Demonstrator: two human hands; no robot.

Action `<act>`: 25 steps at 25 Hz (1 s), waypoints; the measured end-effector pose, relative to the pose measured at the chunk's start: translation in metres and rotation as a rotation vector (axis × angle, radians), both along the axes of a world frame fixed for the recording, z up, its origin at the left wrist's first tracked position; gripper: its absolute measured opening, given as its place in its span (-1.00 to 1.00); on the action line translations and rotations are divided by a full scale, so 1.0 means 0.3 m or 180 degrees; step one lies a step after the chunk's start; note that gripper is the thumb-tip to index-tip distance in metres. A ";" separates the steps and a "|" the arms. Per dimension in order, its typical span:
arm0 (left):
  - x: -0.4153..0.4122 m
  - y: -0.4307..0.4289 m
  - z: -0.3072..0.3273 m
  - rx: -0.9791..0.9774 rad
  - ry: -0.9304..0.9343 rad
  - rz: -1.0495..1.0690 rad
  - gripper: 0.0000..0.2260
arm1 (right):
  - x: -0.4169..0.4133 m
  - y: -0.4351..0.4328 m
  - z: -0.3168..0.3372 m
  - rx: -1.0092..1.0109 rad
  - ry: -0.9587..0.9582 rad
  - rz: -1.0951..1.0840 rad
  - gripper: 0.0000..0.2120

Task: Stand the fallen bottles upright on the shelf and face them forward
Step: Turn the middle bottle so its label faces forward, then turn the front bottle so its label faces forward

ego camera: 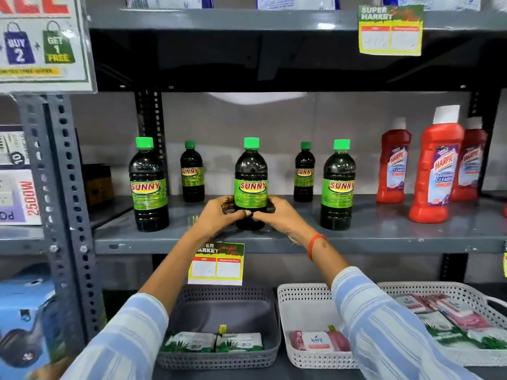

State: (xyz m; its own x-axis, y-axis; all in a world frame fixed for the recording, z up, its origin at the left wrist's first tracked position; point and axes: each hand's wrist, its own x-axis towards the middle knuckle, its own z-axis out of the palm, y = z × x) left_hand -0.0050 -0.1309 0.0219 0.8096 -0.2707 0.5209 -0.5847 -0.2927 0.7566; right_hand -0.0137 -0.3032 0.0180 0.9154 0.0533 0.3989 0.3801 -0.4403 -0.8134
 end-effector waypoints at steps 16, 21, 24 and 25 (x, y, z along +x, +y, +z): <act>-0.042 0.355 -0.071 -0.0166 -0.1206 0.2750 -0.08 | -0.040 0.408 0.028 -0.0568 -0.1677 -0.0088 -0.63; 0.000 0.518 -0.051 0.0523 -0.0328 0.2193 -0.48 | 0.050 0.607 0.069 -0.0171 0.0230 0.0423 -0.75; 0.001 0.536 -0.043 0.0500 -0.0393 0.1988 -0.62 | 0.075 0.643 0.056 0.0103 0.0308 0.0635 -0.87; 0.003 0.543 -0.044 0.0507 -0.0432 0.1981 -0.63 | 0.081 0.653 0.051 0.0091 0.0273 0.0635 -0.90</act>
